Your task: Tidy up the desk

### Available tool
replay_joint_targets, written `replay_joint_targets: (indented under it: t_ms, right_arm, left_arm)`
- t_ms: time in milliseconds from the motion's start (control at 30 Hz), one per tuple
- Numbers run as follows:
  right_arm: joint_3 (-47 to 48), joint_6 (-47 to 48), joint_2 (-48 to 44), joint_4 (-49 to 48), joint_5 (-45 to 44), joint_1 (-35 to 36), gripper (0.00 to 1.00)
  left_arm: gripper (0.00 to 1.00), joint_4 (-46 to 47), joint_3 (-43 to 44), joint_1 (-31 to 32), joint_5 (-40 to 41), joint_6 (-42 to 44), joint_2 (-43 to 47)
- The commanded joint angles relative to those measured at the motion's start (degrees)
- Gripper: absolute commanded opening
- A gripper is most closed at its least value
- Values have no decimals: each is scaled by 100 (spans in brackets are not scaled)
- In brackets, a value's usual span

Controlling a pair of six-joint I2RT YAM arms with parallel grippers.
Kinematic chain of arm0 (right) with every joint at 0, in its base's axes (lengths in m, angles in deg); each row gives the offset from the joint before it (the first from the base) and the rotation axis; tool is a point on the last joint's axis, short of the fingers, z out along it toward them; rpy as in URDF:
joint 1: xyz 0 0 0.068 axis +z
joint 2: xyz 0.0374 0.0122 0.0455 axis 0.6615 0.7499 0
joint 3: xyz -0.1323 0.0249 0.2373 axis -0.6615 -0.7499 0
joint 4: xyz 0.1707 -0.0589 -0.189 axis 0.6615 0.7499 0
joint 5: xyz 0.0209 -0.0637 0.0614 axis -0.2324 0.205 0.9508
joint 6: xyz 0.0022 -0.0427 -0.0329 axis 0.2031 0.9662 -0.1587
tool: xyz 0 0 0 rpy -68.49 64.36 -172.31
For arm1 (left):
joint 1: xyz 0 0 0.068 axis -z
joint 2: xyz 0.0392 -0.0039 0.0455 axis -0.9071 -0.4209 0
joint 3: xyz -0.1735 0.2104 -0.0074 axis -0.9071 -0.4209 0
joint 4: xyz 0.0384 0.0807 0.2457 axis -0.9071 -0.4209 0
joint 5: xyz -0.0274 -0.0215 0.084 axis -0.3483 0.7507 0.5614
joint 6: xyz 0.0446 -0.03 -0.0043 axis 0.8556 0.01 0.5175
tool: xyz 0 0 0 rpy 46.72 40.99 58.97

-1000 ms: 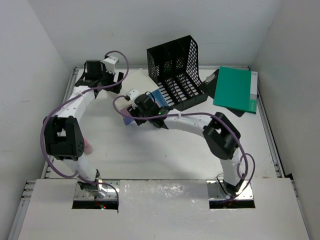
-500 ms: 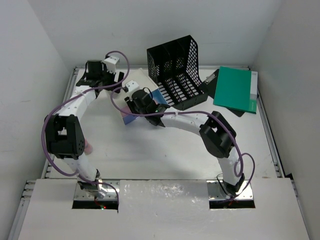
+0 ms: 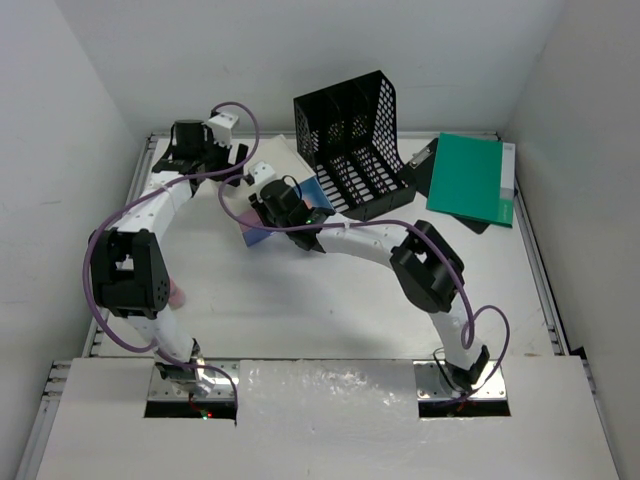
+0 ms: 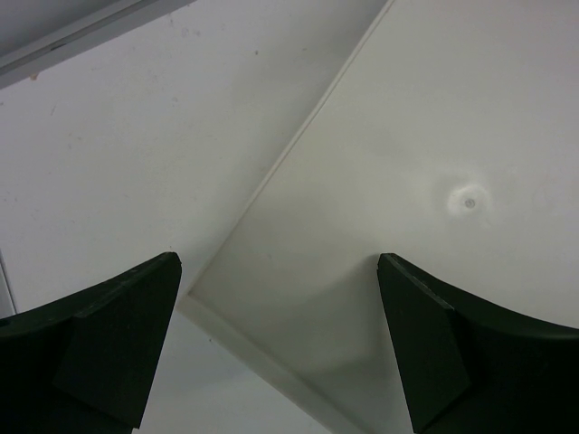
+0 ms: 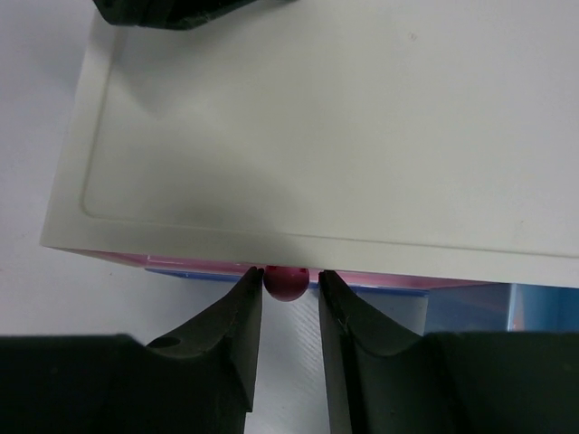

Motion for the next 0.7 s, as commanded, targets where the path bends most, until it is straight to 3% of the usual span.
replay_joint_targets:
  t_ms: [0, 133, 233, 267, 300, 667]
  right_arm:
    - [262, -11, 61, -339, -26, -101, 29]
    - [280, -29, 96, -366, 18, -136, 23]
    - [219, -38, 61, -436, 71, -145, 13]
    - [44, -12, 0, -497, 80, -145, 2]
    - [-70, -11, -61, -628, 62, -136, 0]
    - [-2521, 165, -2002, -770, -8, 461, 0]
  left_arm:
    - [89, 225, -16, 57, 44, 102, -40]
    - [89, 242, -16, 57, 53, 110, -48]
    - [89, 234, 10, 57, 44, 119, -48]
    - [89, 242, 19, 57, 44, 119, -48]
    - [89, 242, 19, 57, 44, 128, -48]
    - [89, 251, 106, 57, 211, 119, -145]
